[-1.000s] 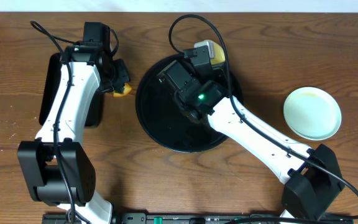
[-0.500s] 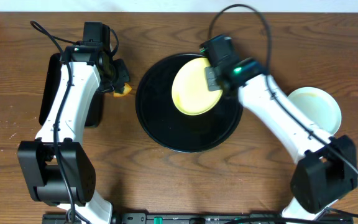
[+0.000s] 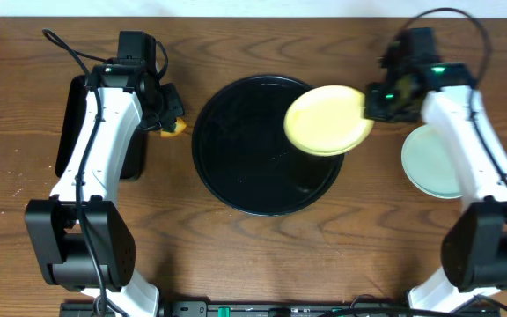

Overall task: Clean dirty plates on tray and stack at the side
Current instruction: 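Carry the yellow plate right toward the light-blue plate stack, then lower the yellow plate onto the light-blue plates and release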

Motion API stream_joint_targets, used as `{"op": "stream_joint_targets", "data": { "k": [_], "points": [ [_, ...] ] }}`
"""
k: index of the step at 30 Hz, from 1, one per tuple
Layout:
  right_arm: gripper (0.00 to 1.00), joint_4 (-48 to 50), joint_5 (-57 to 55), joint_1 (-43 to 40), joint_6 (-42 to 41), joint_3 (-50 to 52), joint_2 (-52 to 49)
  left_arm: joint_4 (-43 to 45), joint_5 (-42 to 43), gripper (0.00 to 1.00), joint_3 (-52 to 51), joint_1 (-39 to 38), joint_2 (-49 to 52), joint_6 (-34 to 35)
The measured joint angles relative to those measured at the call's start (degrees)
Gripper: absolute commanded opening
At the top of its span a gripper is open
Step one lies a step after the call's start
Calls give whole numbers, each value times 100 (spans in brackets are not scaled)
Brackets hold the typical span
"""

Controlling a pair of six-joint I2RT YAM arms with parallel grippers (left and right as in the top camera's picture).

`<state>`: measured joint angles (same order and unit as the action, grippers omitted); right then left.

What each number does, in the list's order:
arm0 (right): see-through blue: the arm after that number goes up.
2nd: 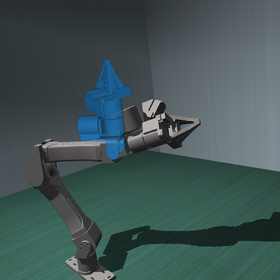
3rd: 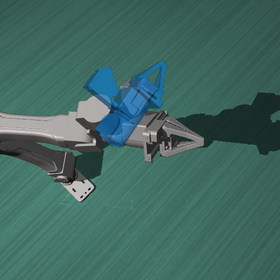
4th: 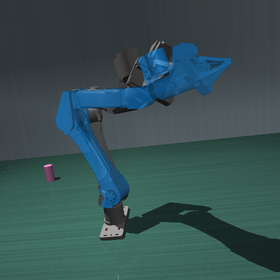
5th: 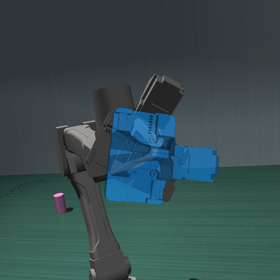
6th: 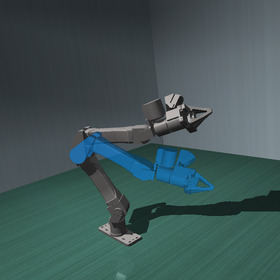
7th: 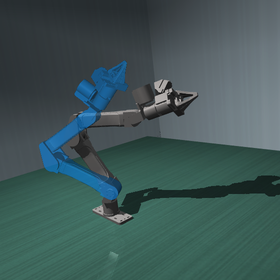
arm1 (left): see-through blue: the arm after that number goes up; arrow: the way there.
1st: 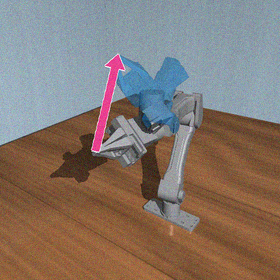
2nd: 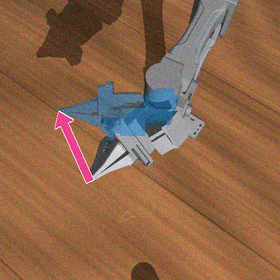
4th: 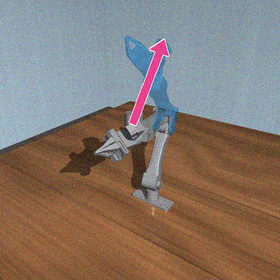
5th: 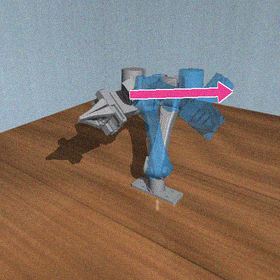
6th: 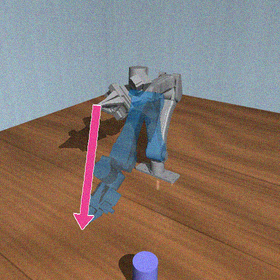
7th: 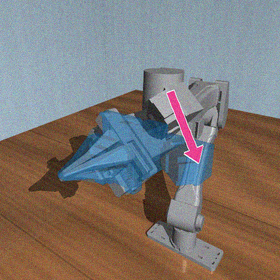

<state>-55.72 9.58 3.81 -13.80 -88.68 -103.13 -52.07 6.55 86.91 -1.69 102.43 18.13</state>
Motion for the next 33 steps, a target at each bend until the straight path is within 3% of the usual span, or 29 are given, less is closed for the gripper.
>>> {"op": "stream_joint_targets", "data": {
  "k": [10, 20, 31, 33],
  "points": [
    [1, 212, 289, -1862, 153, 894, 949, 0, 0, 7, 0, -2, 0, 0],
    [1, 1486, 271, -3740, 59, 2656, 1438, 0, 0, 7, 0, -2, 0, 0],
    [1, 2267, -258, -3991, -192, 3493, 1438, 0, 0, 8, 0, 0, 0, 0],
    [9, 2277, -361, -3993, -234, 3497, 1438, 0, -2, 8, 0, 0, 0, 0]
  ]
}}
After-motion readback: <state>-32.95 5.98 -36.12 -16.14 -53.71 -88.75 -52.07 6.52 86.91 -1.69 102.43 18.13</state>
